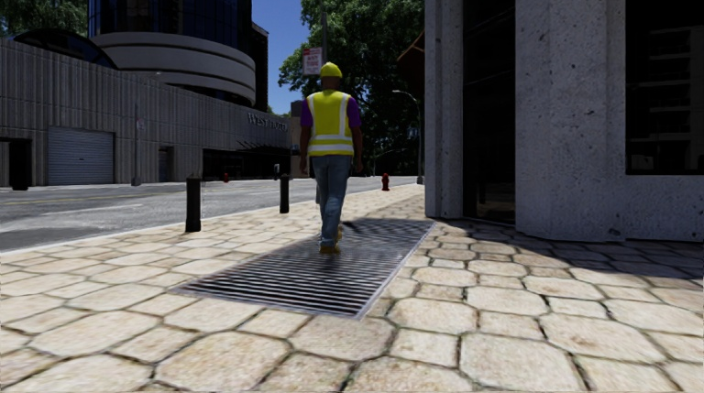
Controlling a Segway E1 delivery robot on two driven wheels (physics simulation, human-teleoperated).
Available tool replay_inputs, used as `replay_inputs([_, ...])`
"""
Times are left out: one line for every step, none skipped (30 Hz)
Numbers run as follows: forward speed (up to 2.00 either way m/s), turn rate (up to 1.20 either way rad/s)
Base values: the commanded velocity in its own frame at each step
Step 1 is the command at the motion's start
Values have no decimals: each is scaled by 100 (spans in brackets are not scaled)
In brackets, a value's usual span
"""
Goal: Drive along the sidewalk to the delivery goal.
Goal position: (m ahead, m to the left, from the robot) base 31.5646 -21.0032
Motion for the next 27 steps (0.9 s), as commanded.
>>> replay_inputs([200, 0])
replay_inputs([200, 0])
replay_inputs([200, 0])
replay_inputs([200, 0])
replay_inputs([185, 0])
replay_inputs([152, 0])
replay_inputs([131, 0])
replay_inputs([123, 0])
replay_inputs([121, 0])
replay_inputs([119, 0])
replay_inputs([115, 0])
replay_inputs([89, 0])
replay_inputs([89, 0])
replay_inputs([56, 0])
replay_inputs([21, 0])
replay_inputs([0, 0])
replay_inputs([0, 0])
replay_inputs([0, 0])
replay_inputs([0, 0])
replay_inputs([0, 0])
replay_inputs([0, 0])
replay_inputs([0, 0])
replay_inputs([0, 0])
replay_inputs([0, 0])
replay_inputs([0, 0])
replay_inputs([0, 0])
replay_inputs([0, 0])
